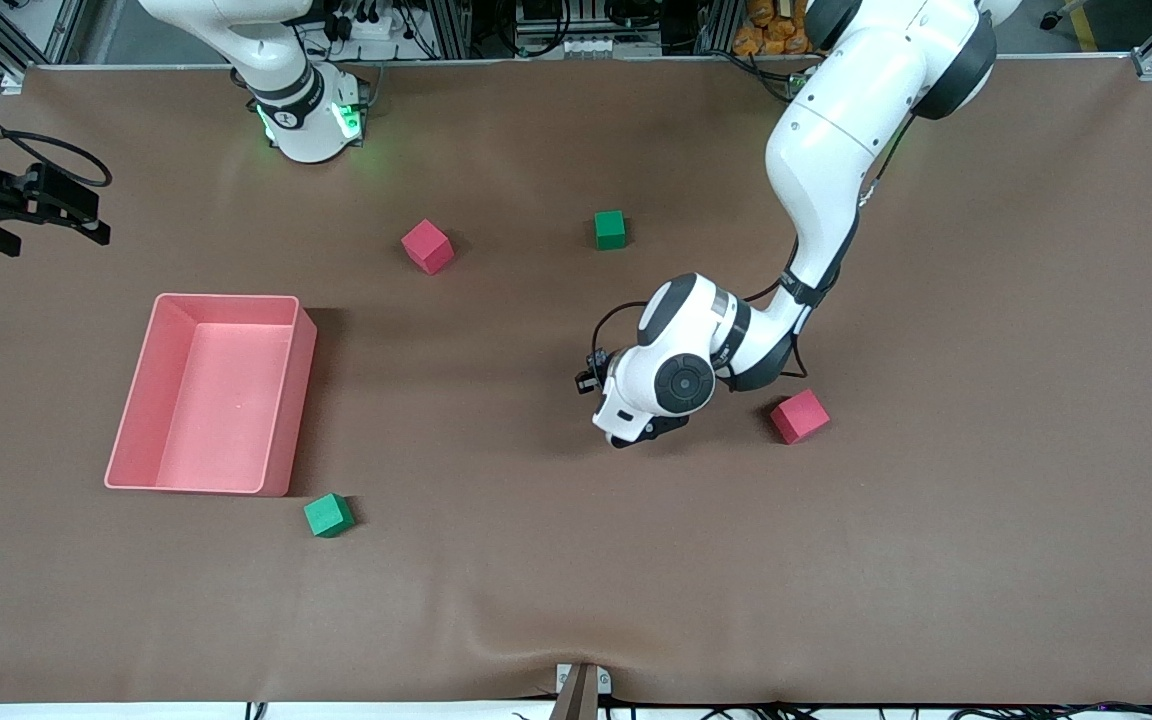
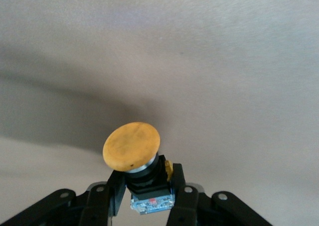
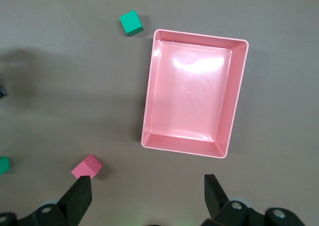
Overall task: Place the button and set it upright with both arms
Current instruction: 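Hold the button in the left gripper while the right gripper withdraws, then carry the button with the left gripper toward the green cube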
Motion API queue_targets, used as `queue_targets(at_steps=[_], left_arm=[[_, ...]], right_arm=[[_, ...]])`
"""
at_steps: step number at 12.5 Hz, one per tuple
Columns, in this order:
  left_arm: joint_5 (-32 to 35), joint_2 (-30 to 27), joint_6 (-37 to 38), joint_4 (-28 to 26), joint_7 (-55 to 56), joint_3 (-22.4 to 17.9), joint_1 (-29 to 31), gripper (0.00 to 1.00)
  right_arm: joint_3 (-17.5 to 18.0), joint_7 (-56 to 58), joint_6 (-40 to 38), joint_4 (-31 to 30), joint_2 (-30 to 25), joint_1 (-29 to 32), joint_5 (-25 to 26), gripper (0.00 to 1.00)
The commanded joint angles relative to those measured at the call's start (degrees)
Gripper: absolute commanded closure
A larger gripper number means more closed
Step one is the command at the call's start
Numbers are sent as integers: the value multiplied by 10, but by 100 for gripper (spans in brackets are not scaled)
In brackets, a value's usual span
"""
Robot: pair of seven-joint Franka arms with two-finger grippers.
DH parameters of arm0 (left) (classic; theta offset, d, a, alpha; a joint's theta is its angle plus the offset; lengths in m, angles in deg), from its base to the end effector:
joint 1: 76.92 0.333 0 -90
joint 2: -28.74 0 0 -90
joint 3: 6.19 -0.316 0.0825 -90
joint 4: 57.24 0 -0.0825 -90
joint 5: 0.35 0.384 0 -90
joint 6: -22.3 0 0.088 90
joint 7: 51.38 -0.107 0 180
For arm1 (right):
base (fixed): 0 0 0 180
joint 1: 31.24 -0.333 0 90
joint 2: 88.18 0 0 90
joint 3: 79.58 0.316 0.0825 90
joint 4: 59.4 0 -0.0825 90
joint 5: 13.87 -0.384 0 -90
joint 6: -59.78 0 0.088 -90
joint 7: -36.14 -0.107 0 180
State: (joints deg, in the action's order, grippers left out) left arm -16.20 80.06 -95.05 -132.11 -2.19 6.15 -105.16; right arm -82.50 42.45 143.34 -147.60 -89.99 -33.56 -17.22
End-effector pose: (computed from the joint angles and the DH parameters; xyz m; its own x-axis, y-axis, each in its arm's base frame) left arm 0.5685 -0.4598 0.2011 0.8639 0.3036 -0.4019 0.3767 -0.9191 0.1154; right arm 0.5332 0.0007 0.6469 0.9935 0.1059 -0.0423 0.1031 -0.9926 -0.0650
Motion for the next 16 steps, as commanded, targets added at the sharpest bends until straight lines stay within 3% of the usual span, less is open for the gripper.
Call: queue_targets(at_steps=[1,4,8,11,16], left_arm=[[19,-40,-30,-8,59,-9,-23,100],[172,-42,-45,-6,183,-9,-67,100],[322,-41,-77,-5,305,-12,-138,100],[503,-35,-76,-10,478,-11,-210,99],[699,-20,-38,-38,664,-15,-286,98]], right_arm=[[-1,-7,-2,-11,-11,5,-17,0],[-1,-6,-3,-11,-10,7,-12,0],[-1,-6,-8,-11,-11,7,-12,0],[-1,-5,-14,-12,-10,6,-12,0],[-1,-6,-21,-13,-9,2,-12,0]])
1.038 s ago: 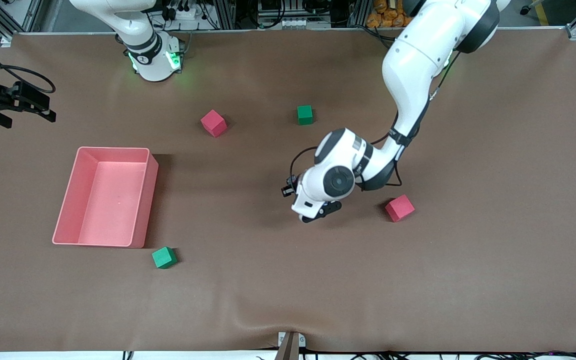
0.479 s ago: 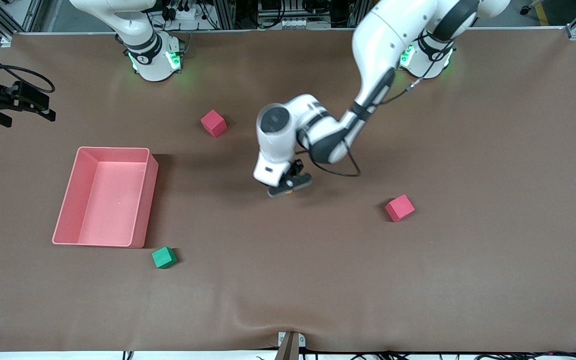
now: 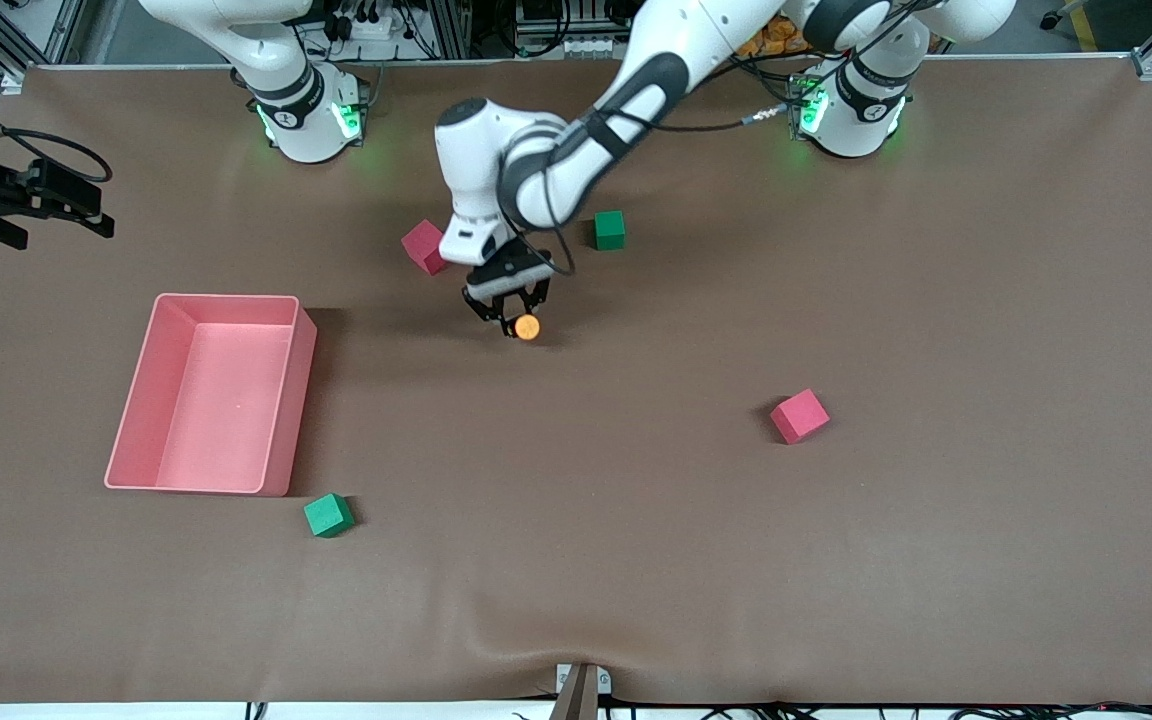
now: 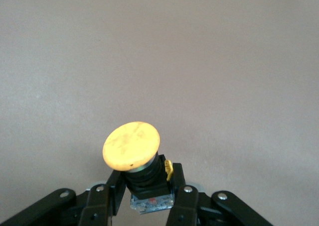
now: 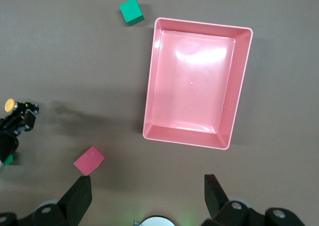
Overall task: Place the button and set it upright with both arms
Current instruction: 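Carry the button with the left gripper toward the green cube, then lower the button upright onto the table and open the left gripper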
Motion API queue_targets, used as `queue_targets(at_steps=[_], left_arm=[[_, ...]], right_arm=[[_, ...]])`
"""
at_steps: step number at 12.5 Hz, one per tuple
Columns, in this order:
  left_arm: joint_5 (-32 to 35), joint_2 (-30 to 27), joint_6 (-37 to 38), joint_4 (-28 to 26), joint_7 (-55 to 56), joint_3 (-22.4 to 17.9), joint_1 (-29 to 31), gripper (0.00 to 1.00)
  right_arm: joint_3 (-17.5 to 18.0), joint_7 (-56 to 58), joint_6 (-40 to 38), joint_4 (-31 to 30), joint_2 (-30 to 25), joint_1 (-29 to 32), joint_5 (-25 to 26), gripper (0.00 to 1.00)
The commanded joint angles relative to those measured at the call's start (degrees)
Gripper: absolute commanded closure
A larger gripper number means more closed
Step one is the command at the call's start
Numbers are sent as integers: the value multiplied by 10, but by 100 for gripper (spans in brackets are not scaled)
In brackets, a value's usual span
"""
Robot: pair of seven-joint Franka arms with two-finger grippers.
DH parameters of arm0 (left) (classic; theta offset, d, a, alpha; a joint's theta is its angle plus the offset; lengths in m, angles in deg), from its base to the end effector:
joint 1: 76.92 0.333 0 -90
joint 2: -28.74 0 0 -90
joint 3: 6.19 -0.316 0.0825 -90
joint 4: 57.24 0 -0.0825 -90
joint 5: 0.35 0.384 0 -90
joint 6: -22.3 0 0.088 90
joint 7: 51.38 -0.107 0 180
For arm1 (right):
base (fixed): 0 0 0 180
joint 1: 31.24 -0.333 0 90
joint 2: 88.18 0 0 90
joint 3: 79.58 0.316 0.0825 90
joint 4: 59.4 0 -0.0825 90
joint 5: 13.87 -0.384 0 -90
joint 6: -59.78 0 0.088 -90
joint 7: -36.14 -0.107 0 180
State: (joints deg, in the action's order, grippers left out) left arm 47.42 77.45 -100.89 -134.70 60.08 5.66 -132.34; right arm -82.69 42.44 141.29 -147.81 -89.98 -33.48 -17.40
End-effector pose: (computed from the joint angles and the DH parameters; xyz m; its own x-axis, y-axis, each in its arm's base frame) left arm 0.3458 -0.6567 0.2235 0.8027 0.3215 0.5022 0.3353 -0.9398 0.0658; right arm 0.5292 -0.0012 0.6423 0.9913 0.1037 -0.0812 0.0979 -0.9926 -0.0725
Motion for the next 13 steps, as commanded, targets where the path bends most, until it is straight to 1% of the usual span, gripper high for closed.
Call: queue_targets(at_steps=[1,3,4,7,9,11,13], left_arm=[[103,6,49,-29,49,-10,-25,98],[139,10,87,-33,46,-11,-43,98],[172,15,97,-33,48,-12,-51,97],[238,33,99,-33,46,-12,-60,96],[274,49,101,-34,45,-12,-65,97],[300,56,101,-32,32,-11,-65,96],[301,57,101,-32,0,-11,-65,94]], right_arm=[[1,-5,0,-10,-9,4,-10,0],[1,-6,16,-9,-5,3,-9,0],[1,-6,19,-9,-5,2,-8,0],[2,-5,16,-10,-7,1,-5,0],[3,-5,15,-10,-7,0,7,0],[3,-5,9,-11,-10,0,11,0],[2,-5,12,-10,-9,5,15,0]])
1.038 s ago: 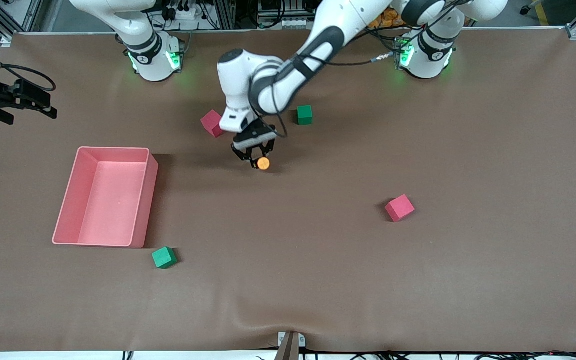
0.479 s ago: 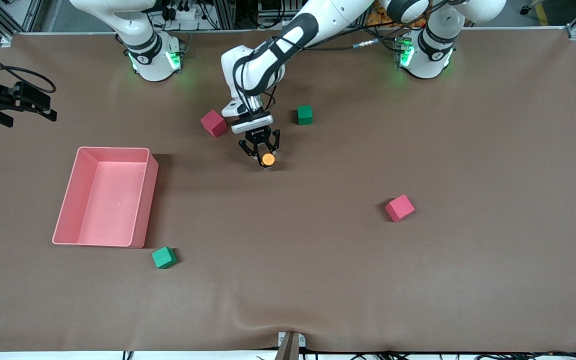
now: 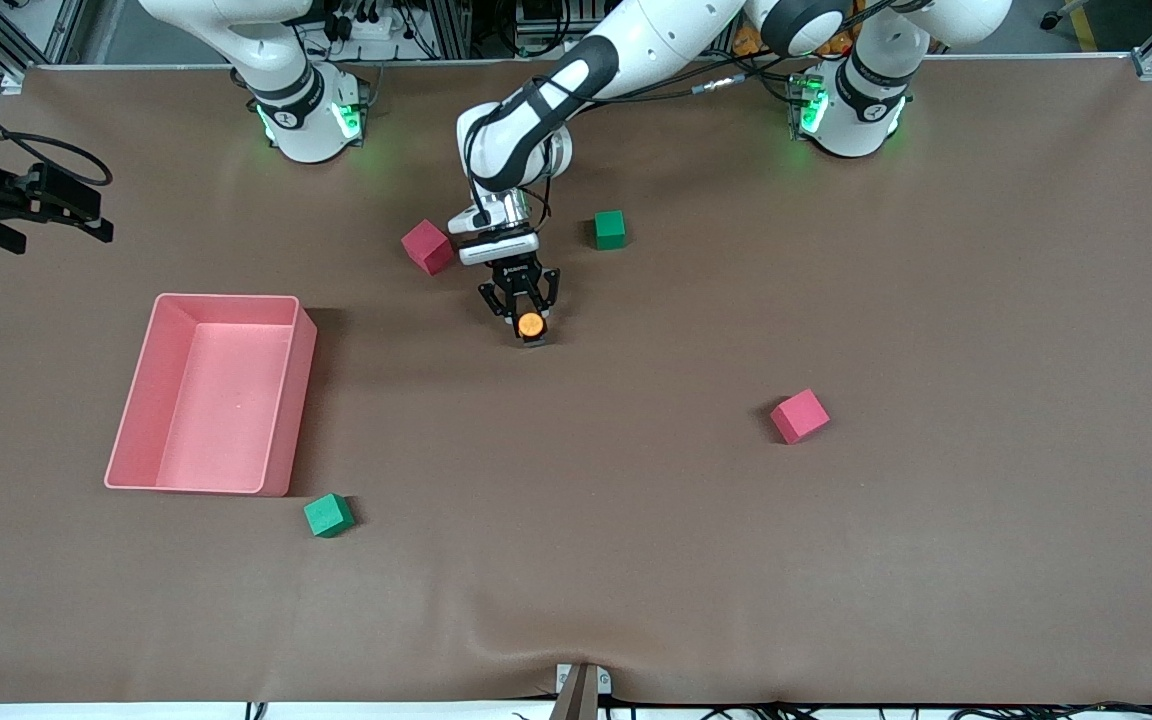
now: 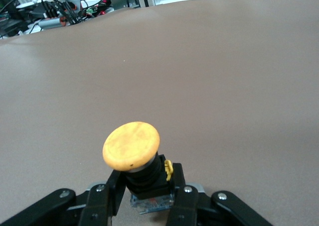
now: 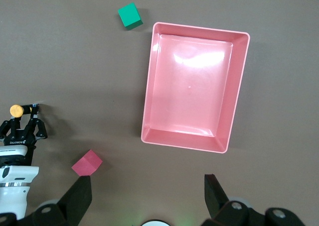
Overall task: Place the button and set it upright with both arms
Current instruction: 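Lower the button upright onto the table and open the left gripper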
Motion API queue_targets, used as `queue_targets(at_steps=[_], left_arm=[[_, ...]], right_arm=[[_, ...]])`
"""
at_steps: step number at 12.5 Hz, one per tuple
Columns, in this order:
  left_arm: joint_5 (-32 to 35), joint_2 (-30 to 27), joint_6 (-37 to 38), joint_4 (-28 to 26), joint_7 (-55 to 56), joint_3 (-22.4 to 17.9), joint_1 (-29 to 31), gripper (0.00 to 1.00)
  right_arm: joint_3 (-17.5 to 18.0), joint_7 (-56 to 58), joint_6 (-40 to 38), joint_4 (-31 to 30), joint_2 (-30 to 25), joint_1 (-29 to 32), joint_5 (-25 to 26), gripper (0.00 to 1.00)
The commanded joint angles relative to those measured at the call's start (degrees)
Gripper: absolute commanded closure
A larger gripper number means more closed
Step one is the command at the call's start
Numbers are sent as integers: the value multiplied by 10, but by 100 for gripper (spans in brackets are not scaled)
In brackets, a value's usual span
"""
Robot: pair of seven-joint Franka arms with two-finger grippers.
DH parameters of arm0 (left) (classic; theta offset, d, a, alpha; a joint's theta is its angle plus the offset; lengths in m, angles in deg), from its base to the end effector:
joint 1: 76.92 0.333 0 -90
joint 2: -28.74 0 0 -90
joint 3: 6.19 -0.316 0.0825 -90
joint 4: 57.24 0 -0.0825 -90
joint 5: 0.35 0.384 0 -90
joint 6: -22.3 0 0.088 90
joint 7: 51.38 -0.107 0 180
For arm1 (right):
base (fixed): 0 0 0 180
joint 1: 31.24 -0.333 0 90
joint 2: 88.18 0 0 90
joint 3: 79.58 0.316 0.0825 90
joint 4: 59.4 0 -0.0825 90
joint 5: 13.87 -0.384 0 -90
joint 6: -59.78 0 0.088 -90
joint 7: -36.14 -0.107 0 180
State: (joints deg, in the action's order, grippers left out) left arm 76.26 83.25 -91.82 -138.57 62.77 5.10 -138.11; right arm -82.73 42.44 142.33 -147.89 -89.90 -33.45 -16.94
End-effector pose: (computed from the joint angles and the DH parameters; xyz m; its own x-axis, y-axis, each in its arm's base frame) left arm 0.2944 -0.6466 0.1318 0.5979 -0.1242 0.7919 0.0693 -0.9762 -0.2055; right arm 0.5316 -0.0029 0.6423 0.9927 0.1003 -0.0669 0.0962 -0.9934 -0.0628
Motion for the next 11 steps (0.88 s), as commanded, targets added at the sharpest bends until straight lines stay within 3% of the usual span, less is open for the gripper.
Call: queue_targets(at_steps=[1,4,6,7,8,9,11], left_arm=[[13,2,10,5,-38,-6,-7,94],[10,6,10,5,-39,-6,-8,88],[8,16,10,7,-33,-6,-11,73],[6,16,10,7,-33,-6,-12,61],[4,16,10,7,-32,-5,-15,19],[-4,15,10,8,-22,-5,-16,0],[-28,6,10,11,-5,1,-17,0]], right_arm=[[3,-5,1,-9,-10,3,13,0],[3,-6,-17,-8,-14,2,52,0],[3,-7,-17,-7,-15,5,53,0],[2,-7,-17,-7,-15,5,53,0],[2,-6,-17,-7,-15,5,53,0],[1,-6,-16,-5,-15,5,53,0],[2,-7,-11,2,-14,5,52,0]])
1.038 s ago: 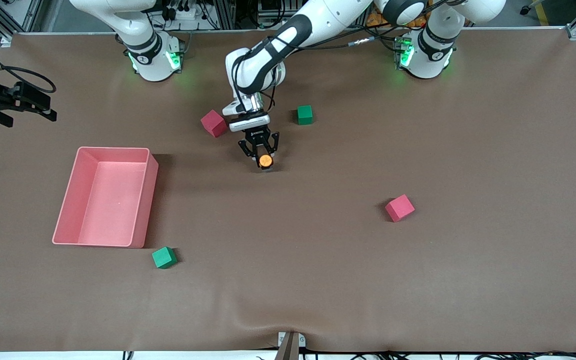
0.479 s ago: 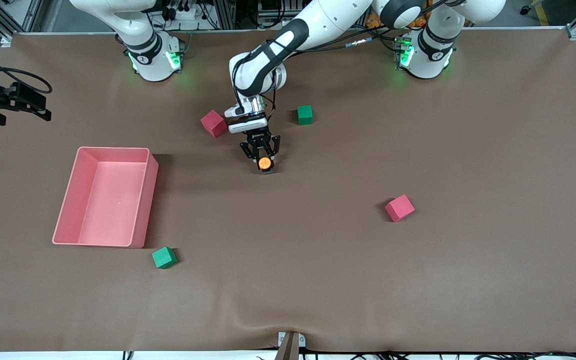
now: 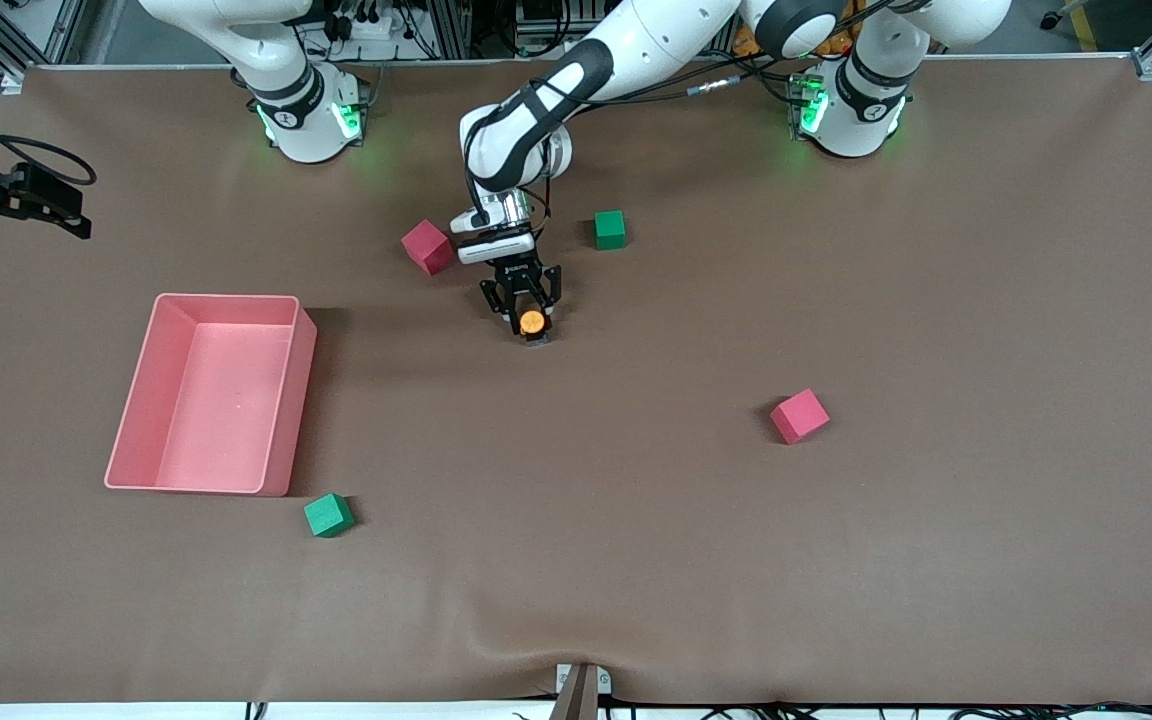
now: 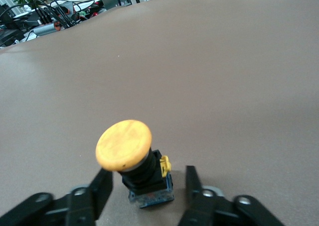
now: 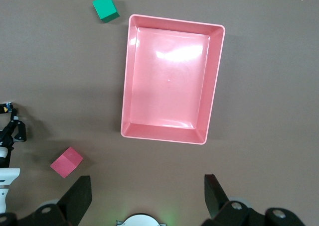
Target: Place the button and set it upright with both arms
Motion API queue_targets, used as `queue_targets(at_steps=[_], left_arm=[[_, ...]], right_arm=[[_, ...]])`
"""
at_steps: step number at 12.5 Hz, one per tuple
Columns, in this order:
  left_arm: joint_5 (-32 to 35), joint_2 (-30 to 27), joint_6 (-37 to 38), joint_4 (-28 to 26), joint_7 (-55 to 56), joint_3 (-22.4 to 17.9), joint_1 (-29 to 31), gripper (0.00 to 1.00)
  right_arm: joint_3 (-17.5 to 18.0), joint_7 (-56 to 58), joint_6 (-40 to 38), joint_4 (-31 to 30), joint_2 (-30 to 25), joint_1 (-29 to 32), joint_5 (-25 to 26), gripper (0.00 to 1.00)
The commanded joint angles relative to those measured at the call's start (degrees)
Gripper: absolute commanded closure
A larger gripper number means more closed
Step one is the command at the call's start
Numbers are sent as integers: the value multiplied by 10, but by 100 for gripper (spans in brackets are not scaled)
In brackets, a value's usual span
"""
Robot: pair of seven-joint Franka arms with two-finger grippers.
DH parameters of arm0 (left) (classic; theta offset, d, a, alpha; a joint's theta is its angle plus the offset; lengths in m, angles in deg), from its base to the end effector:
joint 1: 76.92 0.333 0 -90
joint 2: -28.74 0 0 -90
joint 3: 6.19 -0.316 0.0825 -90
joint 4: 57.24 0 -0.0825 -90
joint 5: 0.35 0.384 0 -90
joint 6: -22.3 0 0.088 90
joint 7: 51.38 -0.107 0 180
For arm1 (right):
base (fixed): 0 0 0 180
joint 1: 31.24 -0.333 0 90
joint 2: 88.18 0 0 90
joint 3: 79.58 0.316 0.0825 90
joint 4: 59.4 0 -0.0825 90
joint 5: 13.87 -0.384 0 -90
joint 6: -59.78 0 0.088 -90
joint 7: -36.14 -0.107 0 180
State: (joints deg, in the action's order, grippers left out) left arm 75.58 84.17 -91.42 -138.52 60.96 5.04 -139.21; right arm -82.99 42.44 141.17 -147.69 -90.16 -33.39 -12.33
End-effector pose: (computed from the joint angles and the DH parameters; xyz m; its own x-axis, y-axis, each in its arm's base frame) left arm 0.2813 -0.6480 0.1203 0.6075 -0.1709 0.7757 0.0423 -0.9682 -0.2464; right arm 0.5277 -0.0154 0.6446 0.9926 0.0841 -0.0880 0.0858 -0.9962 0.0152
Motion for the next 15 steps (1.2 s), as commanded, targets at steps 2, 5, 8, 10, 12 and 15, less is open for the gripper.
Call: queue_targets(at_steps=[2,5,8,10,12,15], left_arm=[[-107,-33,15,12,11,3,-23,0],[-220,-100,73,13,-4,20,-27,0],[-321,-177,87,11,-23,17,-9,0],[-387,-237,102,12,-71,17,47,0],[-468,-302,111,13,-181,17,122,0],[-555,-379,133,13,-372,17,268,0]], right_arm=[[6,-6,8,0,-11,0,-2,0],[9,-6,5,0,-11,-8,-2,0],[9,-6,6,0,-10,-9,-2,0],[8,-7,8,0,-9,-9,-3,0],[8,-8,8,0,-9,-9,-3,0],[5,-29,12,0,-10,-4,-3,0]])
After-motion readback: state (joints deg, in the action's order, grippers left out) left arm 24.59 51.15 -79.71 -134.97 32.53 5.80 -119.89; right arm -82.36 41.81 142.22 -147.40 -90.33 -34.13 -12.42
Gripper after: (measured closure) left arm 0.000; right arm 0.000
